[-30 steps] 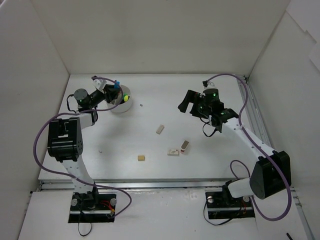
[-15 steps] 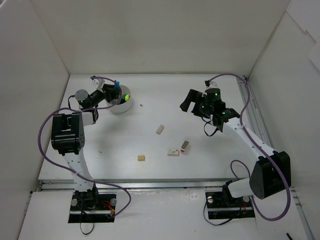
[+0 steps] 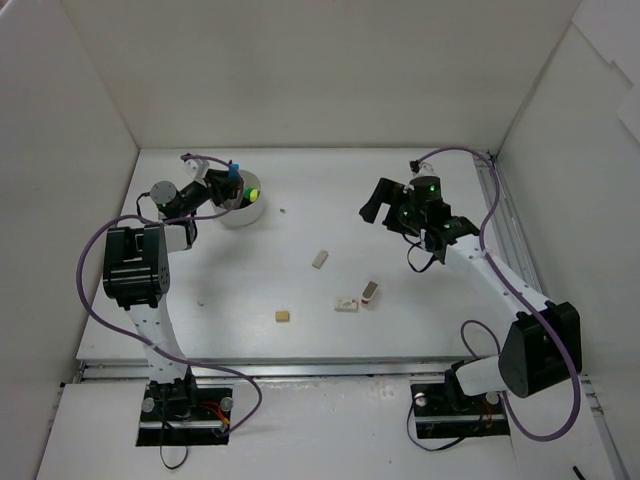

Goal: Sort the stationery into containers
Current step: Place the pen in the storage box.

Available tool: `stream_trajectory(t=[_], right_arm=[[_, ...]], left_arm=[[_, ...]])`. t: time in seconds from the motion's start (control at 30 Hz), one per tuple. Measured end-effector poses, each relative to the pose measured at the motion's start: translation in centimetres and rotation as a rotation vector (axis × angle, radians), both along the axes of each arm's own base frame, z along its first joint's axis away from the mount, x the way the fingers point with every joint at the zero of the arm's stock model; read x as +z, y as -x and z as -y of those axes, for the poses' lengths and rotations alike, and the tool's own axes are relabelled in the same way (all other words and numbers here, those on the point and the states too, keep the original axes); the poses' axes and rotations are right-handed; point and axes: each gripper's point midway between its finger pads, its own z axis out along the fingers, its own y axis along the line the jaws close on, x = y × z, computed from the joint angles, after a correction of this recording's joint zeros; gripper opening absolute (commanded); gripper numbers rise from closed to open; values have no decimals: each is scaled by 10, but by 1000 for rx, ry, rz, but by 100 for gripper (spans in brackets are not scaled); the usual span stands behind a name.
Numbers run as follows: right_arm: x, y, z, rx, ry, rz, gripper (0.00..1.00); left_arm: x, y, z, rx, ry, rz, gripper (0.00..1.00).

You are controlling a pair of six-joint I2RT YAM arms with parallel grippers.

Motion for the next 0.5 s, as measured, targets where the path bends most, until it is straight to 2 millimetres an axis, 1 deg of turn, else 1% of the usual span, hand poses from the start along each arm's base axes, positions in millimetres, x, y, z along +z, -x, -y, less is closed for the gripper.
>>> stream_trajectory(t=[0.23,0.5], right_arm=[[-2,0,-2,6,-4,-7,98],[-1,0,-3,12,-10,-4,98]], left_arm=[[-1,7,-3,13,7,7,1],[-7,14,-6,-12,64,-84,1]])
